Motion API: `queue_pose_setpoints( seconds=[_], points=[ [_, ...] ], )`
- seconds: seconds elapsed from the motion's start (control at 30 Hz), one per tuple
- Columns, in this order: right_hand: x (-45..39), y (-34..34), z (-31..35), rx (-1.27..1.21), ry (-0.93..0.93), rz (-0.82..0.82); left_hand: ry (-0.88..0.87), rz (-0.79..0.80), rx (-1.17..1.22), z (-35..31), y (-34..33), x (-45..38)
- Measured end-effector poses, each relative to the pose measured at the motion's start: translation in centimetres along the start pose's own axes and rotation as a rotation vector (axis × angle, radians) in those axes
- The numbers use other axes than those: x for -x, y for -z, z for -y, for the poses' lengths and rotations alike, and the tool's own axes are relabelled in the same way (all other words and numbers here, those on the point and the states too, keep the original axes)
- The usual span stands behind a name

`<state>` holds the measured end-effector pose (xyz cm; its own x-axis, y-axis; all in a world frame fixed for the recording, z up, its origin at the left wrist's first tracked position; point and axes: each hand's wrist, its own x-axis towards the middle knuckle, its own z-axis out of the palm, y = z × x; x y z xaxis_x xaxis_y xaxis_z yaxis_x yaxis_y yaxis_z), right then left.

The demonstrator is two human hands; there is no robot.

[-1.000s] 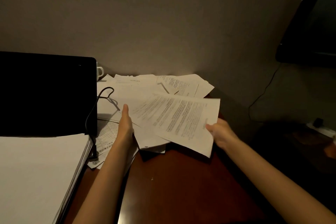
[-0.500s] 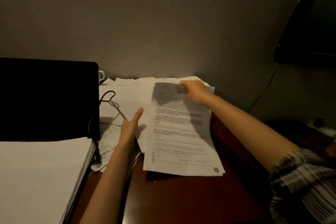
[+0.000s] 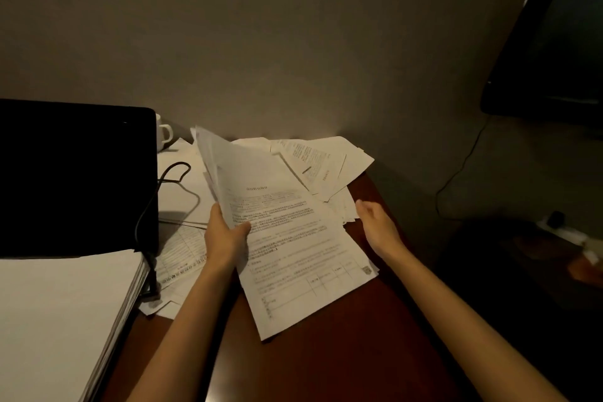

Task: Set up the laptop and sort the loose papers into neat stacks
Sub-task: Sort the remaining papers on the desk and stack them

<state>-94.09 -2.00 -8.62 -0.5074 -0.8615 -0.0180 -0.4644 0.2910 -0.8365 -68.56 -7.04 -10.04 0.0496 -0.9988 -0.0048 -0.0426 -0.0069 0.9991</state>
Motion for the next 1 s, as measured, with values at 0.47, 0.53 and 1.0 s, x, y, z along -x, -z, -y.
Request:
queue_pose_setpoints(
  seconds=[0.47, 0.53, 1.0],
  points=[
    [4.4, 4.9, 6.5, -0.642, 0.332, 0.083, -0.553, 0.156, 0.112, -7.0, -1.3, 5.4],
    [4.9, 5.9, 7.4, -0.688, 0.400, 0.008, -0.611, 0.130, 0.119, -8.0, -2.0, 5.2],
    [6.8, 8.2, 4.6, -0.540, 0.413, -0.112, -0.543, 0.213, 0.157, -9.5, -3.5, 6.1]
  ],
)
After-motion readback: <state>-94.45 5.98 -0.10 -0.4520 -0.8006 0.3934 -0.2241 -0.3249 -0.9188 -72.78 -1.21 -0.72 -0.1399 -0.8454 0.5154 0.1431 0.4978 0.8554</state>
